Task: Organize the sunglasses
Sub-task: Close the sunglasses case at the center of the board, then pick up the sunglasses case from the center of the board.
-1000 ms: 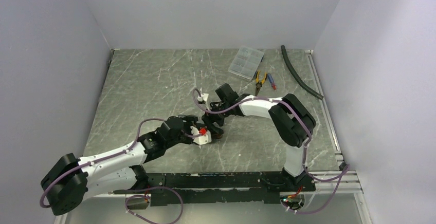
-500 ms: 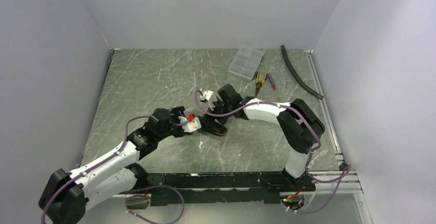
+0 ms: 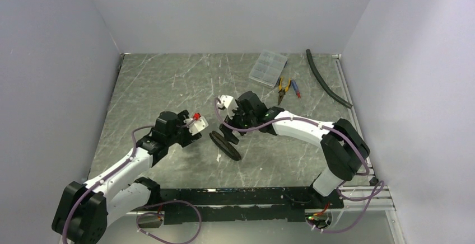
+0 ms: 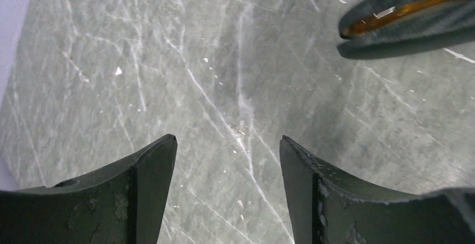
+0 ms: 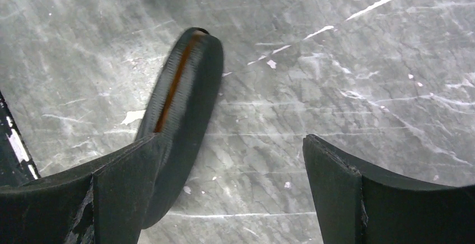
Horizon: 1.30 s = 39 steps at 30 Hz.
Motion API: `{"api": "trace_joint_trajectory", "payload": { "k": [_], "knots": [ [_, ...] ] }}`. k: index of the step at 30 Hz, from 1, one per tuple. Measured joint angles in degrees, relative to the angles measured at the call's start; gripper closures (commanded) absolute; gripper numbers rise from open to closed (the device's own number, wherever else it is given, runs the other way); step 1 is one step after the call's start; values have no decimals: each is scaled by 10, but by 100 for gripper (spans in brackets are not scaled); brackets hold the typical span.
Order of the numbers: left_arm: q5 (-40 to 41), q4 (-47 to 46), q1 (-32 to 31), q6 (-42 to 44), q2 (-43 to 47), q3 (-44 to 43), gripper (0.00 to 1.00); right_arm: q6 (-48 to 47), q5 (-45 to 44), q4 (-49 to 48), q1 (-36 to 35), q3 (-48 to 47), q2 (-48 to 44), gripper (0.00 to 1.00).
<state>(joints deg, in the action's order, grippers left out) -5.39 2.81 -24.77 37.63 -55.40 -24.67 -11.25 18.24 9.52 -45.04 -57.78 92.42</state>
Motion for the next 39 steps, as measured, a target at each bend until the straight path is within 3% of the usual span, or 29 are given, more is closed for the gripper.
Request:
{"api": "trace_joint_trajectory", "payload": {
  "k": [12, 24, 27, 32, 39],
  "knots": [
    [-110, 54, 1, 28, 13, -1, 19, 70, 30, 2, -12, 5, -6, 0],
    [-123, 52, 1, 33, 19, -4, 19, 245, -112, 11, -92, -5, 33, 3],
    [-112, 52, 3, 32, 37, -4, 20, 257, -140, 7, -103, -7, 50, 13],
    [-93, 53, 11, 31, 46, -4, 20, 266, -186, 12, -107, -11, 87, 51],
    [-82, 52, 15, 30, 45, -4, 20, 261, -258, 20, -108, -9, 71, 54]
  ]
}}
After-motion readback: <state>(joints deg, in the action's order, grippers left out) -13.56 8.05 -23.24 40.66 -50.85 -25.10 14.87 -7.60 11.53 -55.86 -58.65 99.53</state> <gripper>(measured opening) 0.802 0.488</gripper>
